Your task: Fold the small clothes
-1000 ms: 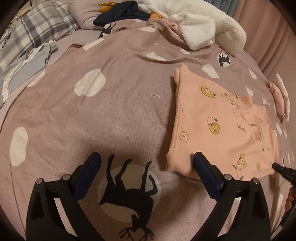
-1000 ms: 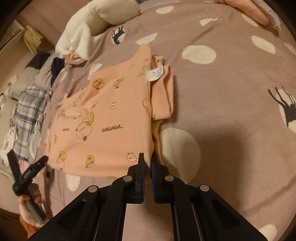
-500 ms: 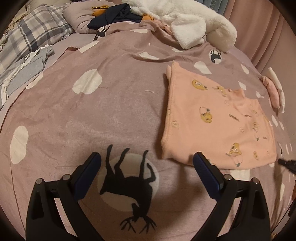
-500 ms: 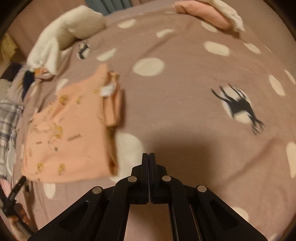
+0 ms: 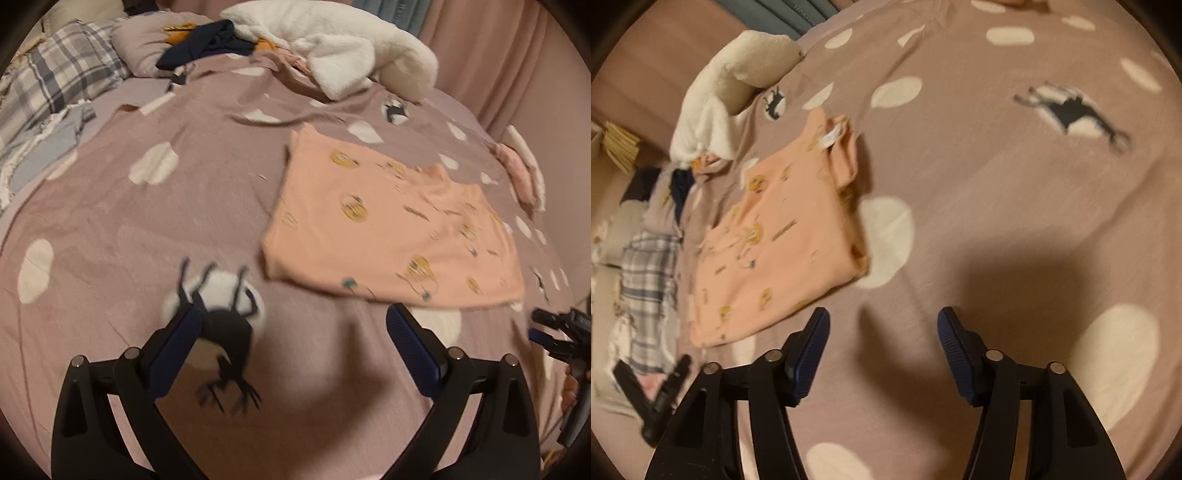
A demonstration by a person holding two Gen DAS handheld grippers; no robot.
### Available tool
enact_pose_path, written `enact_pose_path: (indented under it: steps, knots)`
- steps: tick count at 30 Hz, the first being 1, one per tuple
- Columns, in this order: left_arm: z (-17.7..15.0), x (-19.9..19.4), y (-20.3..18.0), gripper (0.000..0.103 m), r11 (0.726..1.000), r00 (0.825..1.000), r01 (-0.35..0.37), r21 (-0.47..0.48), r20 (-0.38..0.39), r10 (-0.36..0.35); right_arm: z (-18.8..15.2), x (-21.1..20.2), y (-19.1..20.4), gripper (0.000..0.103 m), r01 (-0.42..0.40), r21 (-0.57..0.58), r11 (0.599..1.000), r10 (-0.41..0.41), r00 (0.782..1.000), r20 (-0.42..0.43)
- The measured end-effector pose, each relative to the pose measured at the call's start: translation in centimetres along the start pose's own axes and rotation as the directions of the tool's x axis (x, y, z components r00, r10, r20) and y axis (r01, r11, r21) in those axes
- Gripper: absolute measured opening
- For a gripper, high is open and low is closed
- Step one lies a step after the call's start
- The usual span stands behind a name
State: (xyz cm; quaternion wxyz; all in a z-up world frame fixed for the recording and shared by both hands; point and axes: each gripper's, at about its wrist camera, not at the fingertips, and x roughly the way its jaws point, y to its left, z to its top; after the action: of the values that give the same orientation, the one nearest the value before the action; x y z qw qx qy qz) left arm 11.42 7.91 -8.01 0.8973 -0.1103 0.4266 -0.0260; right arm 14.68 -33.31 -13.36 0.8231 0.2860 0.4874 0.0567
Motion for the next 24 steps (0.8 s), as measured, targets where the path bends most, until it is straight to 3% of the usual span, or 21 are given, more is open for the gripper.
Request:
enact_pose_path:
  steps: [5,9,13,16,24]
  knots:
    - [-1.4,-0.4,-0.4,0.101,0.999,1.0,0.013,0.041,-0.008,-0.013,-0.8,0.7,1.3,0.074,-0.05,0.02,0.999,0.05,0.999,0.014]
    - [-1.9,-0.6,-0.5,0.102,0.999,0.999,0.039,0.019,-0.016,-0.039,-0.7,1.6,1.5,0.074,-0.11,0.086,0.99,0.107,0.993,0.042]
    - [-1.6,-0.4,-0.9,0.102,0.997,0.996,0.082,-0.013,-0.026,-0.083,0.0,3.1,1.3,0.076,-0.233,0.197,0.952,0.221,0.972,0.079]
    - [-1.4,-0.1,-1.4,0.102,0.996,0.996,0.089,-0.017,-0.029,-0.089,0.5,4.0,1.3,0.076,-0.273,0.25,0.929,0.255,0.961,0.102]
    - [-1.0,1.7,-1.8,0.102,0.998,0.997,0.052,0.024,-0.058,-0.051,3.3,5.3,2.6,0.076,-0.221,0.244,0.944,0.198,0.973,0.115]
